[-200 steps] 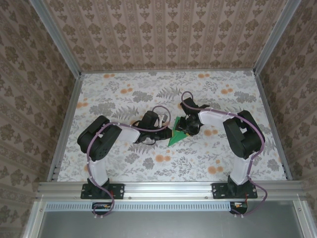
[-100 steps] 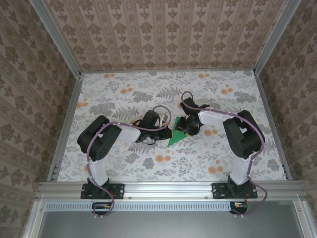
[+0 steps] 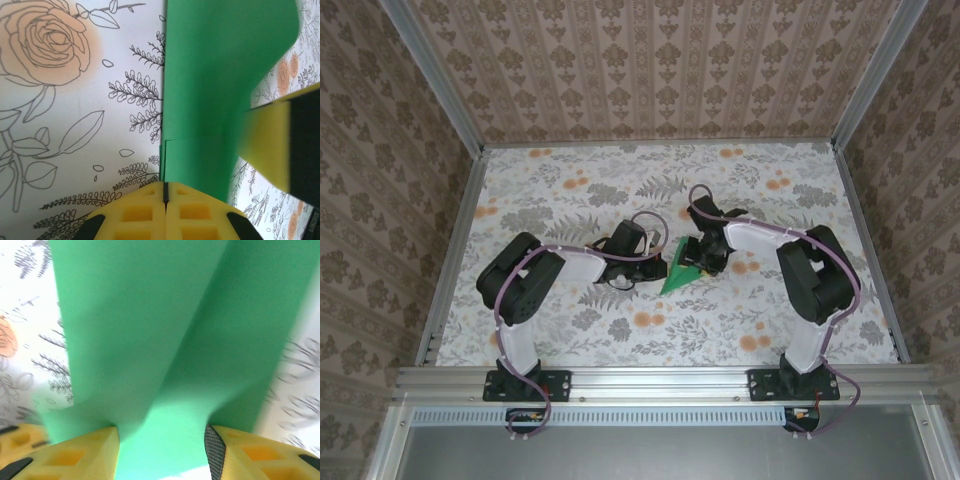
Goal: Fold a paper plane with a square sheet of paper (pick it up from the middle)
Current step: Fourth fold the wing at the center of the table.
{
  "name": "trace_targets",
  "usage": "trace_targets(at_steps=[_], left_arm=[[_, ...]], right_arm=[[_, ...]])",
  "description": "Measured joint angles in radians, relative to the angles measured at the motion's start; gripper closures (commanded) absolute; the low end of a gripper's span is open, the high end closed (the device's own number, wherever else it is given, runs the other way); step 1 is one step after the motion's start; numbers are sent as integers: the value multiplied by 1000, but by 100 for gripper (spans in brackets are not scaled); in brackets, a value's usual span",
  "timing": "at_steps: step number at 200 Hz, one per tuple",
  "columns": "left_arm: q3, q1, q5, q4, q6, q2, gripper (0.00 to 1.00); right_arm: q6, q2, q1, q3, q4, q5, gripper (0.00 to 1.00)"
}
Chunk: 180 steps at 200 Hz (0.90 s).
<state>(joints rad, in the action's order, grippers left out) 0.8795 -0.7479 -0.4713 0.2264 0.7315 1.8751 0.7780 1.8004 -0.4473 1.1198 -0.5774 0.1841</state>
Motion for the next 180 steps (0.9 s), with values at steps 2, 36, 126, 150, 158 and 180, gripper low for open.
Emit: trace_targets(at_steps=[2,36,126,150,158,180], left_arm=[[2,0,0,-2,-1,0,100],[14,-1,0,-29,-14,2,100],[24,-3,-2,-71,-55,-16,92],[17,-3,-3,-77,-79,-63,88],[13,-3,-3,-75,-87,-83,87],[-4,-5,-3,-59,-101,-130,85]], right_arm=[[-2,-3,1,0,-4,0,48],[-42,-138,19,-2,-5,15,49],[-68,-148,19,-100,103,78,50],[-64,-175,21,-114,126,74,46],[-61,-201,23,-129,126,66,44],[-40,-294,44,-182,128,45,43]])
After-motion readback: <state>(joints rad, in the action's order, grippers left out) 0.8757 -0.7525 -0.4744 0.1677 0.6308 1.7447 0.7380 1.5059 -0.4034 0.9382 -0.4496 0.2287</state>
